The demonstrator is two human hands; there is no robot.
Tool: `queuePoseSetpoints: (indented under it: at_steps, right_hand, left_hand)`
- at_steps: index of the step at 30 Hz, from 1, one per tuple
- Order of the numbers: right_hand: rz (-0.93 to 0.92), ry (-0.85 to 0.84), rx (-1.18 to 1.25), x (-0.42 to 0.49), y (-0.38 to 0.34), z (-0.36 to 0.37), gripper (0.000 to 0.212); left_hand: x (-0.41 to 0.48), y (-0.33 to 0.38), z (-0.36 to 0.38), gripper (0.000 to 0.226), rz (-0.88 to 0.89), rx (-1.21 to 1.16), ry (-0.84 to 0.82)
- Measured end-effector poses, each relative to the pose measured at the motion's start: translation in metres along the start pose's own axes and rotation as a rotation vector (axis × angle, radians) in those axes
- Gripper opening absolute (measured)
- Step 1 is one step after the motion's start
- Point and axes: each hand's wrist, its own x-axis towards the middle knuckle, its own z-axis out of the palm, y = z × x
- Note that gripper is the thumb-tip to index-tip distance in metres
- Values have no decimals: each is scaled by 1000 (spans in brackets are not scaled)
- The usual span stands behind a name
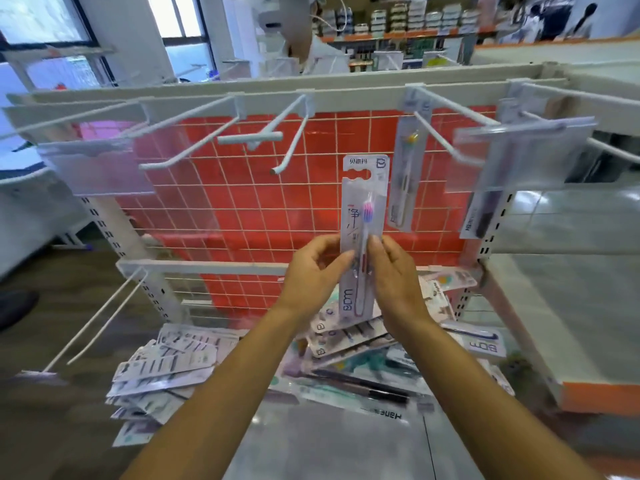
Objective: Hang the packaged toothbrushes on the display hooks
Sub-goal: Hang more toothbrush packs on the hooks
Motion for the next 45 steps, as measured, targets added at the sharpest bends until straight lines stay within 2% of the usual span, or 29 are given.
queuePoseSetpoints:
  at_steps: [6, 10, 13, 14, 22, 40, 45]
  right_hand:
    - [-7, -23, 158, -10, -11, 30, 26]
    - [-68, 6, 173, -16, -13, 41, 23]
    - [-37, 30, 225, -17, -16, 44, 51]
    - [-39, 36, 245, -16, -17, 44, 54]
    - [13, 93, 244, -12, -21, 49, 48]
    - [-5, 88, 226, -13, 0, 56, 49]
    - [67, 190, 44, -5, 11, 44, 44]
  left_hand:
    - [-13, 0, -28, 18, 128, 88, -2]
    - [-20, 8, -42, 21, 181, 91, -12]
    - [-26, 11, -50, 17, 230, 137, -42]
    - [-29, 13, -51, 16, 245, 134, -57]
    - [-50, 25, -66, 14, 307, 109, -99]
    - [-7, 3, -86, 9, 157, 213, -42]
    - [29, -5, -79, 7, 95, 153, -46]
